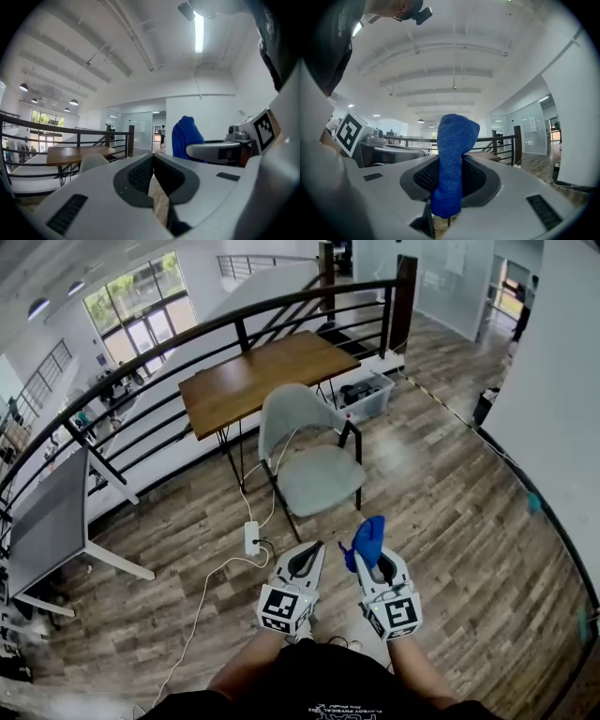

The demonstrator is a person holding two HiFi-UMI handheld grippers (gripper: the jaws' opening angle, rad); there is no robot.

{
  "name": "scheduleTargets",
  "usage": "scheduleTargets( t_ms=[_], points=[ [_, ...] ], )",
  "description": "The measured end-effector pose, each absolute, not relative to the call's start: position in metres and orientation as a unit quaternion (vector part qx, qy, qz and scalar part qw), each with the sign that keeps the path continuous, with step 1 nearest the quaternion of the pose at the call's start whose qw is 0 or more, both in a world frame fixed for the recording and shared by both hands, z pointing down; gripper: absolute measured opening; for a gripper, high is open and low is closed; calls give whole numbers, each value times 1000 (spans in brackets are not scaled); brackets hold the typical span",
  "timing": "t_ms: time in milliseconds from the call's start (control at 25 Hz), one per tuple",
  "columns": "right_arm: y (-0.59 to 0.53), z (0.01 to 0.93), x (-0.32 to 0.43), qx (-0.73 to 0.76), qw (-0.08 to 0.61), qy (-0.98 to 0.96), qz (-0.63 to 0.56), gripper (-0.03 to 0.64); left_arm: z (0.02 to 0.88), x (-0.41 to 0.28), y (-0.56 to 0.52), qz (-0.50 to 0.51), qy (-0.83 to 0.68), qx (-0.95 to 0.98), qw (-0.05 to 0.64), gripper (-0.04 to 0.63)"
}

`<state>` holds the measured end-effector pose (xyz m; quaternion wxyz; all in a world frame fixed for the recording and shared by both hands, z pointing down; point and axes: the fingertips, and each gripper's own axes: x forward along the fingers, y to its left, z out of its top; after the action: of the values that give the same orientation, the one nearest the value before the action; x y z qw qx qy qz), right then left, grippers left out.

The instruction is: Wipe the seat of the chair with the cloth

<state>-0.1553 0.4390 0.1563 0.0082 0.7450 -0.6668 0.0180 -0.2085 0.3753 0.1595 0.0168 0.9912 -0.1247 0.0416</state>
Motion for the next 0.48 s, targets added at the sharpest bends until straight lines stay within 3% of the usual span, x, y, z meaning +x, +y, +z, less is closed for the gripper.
scheduleTargets(
  t_ms=[480],
  points=[
    [359, 148, -171, 756, 0, -655, 3, 109, 164, -233, 288, 28, -130, 990, 42, 8]
  ],
)
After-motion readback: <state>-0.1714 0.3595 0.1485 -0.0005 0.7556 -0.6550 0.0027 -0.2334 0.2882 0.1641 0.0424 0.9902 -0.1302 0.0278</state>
